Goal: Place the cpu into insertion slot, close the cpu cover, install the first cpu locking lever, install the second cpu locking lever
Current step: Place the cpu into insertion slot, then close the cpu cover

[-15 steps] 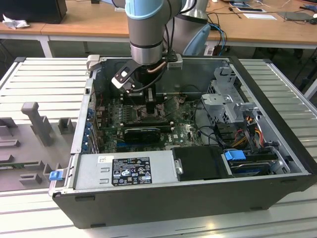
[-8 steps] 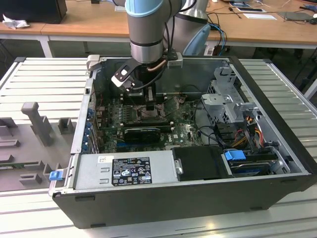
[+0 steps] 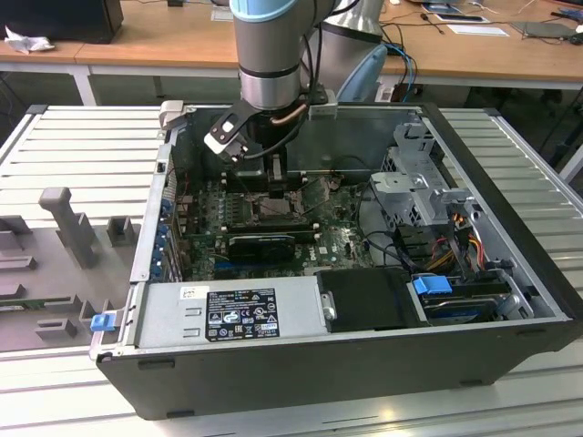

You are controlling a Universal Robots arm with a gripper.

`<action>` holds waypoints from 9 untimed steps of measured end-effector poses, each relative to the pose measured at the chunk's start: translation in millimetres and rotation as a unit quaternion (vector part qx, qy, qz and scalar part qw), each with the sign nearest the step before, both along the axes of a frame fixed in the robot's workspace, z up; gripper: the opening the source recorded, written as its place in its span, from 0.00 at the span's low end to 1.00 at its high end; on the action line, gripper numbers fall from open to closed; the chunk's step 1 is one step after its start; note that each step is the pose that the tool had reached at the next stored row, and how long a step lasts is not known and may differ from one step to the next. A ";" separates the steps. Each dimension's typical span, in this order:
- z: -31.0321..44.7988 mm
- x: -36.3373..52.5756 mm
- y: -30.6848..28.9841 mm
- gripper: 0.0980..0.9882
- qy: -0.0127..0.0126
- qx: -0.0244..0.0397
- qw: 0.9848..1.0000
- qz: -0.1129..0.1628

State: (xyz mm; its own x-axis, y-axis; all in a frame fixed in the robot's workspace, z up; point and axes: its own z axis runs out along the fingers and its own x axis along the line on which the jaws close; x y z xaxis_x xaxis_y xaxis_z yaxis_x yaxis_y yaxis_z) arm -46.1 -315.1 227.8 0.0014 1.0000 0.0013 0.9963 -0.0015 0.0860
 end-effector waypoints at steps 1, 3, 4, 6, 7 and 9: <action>0.5 0.0 0.0 0.01 0.000 0.000 1.000 0.000; 2.8 0.0 0.0 0.01 0.000 0.000 1.000 0.000; 3.3 1.0 0.0 0.01 0.000 0.001 1.000 0.000; 3.3 5.9 0.0 0.01 0.002 0.001 1.000 0.000; 3.3 9.1 0.0 0.01 0.003 0.001 1.000 0.000; 3.3 11.7 -0.2 0.01 0.006 0.001 1.000 0.000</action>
State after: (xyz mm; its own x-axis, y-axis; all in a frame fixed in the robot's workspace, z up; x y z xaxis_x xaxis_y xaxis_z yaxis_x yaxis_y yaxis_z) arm -34.4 -315.2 231.1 0.0015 1.0000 0.0028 0.9973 -0.0017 0.0733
